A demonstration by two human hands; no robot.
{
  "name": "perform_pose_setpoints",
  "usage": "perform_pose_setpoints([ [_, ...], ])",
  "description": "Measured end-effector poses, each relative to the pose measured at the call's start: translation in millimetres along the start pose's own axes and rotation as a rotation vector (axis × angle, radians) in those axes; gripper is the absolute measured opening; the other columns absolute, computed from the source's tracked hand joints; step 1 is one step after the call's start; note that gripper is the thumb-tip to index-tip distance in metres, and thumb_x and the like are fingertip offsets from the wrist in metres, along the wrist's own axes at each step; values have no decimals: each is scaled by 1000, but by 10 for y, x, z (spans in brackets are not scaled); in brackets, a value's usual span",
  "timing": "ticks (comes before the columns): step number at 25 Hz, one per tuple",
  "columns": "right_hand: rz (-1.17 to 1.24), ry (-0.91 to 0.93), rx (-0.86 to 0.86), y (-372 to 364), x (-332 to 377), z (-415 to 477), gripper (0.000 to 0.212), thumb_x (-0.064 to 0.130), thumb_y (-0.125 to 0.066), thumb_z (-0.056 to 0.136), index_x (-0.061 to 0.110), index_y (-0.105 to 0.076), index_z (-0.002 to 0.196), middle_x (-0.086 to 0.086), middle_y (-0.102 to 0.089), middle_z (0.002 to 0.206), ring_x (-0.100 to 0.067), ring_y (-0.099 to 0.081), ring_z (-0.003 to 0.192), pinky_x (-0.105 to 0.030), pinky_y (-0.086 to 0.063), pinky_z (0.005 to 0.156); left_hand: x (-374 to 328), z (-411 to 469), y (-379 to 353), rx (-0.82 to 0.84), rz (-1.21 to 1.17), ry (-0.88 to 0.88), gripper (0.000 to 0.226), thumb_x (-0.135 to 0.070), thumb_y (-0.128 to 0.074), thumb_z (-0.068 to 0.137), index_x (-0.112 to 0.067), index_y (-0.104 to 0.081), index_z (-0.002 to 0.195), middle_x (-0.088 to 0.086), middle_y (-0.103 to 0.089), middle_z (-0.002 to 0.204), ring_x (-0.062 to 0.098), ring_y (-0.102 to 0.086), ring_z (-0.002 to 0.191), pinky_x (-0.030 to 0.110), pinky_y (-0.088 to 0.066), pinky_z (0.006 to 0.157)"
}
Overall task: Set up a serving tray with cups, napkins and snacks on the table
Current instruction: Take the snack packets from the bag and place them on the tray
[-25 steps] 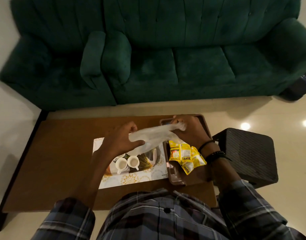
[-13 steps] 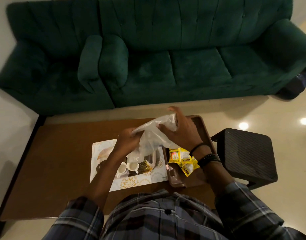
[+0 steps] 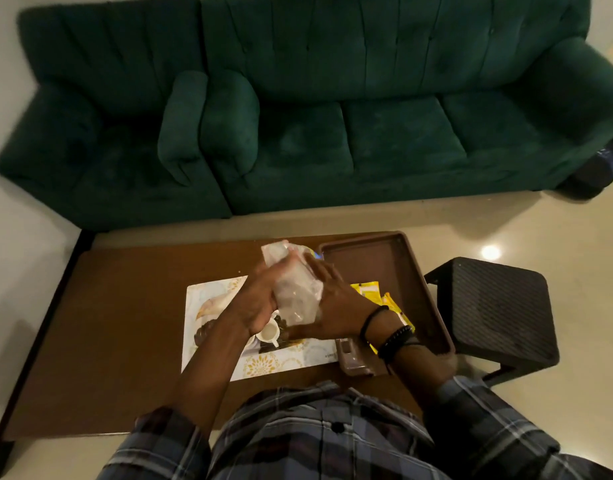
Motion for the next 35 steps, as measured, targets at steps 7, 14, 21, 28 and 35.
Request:
perform_pose_setpoints([
  [7, 1120, -278, -248, 276, -517, -254, 57, 24, -63, 91, 38, -41, 142, 11, -48, 146, -11, -51, 128, -30, -53, 93, 91, 57, 52, 12, 44, -161, 51, 3, -53, 89, -21, -51, 134, 8, -59, 132, 25, -59, 119, 36, -57, 85],
  [14, 1515, -392, -214, -167, -563, -717, 50, 26, -64, 83, 29, -52, 131, -2, -65, 122, -25, -64, 110, -42, -59, 81, 484, 166, -486, -175, 472, -246, 53, -4, -57, 87, -21, -47, 135, -1, -52, 139, 18, -49, 127, 43, -43, 107],
  [21, 1347, -678, -577, -781, -1155, -1451, 36, 0, -65, 87, 10, -57, 121, -21, -65, 114, -36, -64, 98, -41, -60, 74, 1461, 327, -1088, 120, -80, 310, 60, -24, -56, 83, -10, -43, 140, 17, -55, 135, 33, -52, 123, 45, -44, 102],
  [28, 866, -1733, -1162, -1776, -2583, -3155, 59, 14, -68, 83, 9, -43, 136, -17, -57, 130, -33, -57, 116, -36, -47, 93, 2668, 375, -1608, 203, 410, 459, 69, -35, -60, 89, -25, -26, 148, -1, -37, 152, 9, -38, 134, 28, -30, 100],
  [35, 677, -1931, -603, -2695, -3561, -3537, 57, 19, -66, 84, 12, -45, 136, -22, -41, 139, -44, -55, 112, -44, -45, 95, 3447, 735, -1724, 125, 469, 421, 61, -14, -70, 83, -13, -43, 137, 17, -48, 141, 22, -46, 132, 34, -40, 107],
])
Point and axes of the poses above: each hand's wrist, its own z-axis towards the middle knuckle, its own y-axis out of the back of the hand, x = y × z, the point moved 4 cm from there along z, towards the middle knuckle
